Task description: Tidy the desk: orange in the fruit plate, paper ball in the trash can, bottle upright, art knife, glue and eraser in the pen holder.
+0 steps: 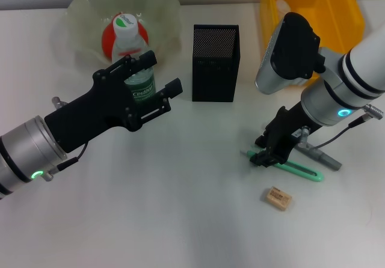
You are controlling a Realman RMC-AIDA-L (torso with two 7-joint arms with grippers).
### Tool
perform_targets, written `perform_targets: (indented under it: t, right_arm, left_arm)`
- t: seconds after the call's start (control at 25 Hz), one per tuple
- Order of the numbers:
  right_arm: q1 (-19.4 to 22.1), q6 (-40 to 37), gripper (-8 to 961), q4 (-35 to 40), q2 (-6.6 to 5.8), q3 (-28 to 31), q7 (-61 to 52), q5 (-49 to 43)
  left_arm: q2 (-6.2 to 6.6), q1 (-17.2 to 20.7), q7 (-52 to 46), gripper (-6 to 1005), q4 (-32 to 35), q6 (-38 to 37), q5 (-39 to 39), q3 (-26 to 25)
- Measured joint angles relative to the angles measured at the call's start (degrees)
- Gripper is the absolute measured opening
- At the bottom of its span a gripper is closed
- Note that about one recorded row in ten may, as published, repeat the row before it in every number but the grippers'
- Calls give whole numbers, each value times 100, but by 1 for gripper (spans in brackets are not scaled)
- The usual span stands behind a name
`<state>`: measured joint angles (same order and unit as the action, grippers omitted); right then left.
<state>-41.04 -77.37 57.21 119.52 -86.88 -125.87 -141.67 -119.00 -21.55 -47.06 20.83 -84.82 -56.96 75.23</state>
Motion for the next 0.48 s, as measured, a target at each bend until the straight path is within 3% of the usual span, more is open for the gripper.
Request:
perform_targets:
  t: [0.48]
  right_arm:
    - [1, 3, 371, -20, 11, -12, -5, 17]
  left_arm:
    - [6, -8, 2, 754, 0, 8, 0, 0]
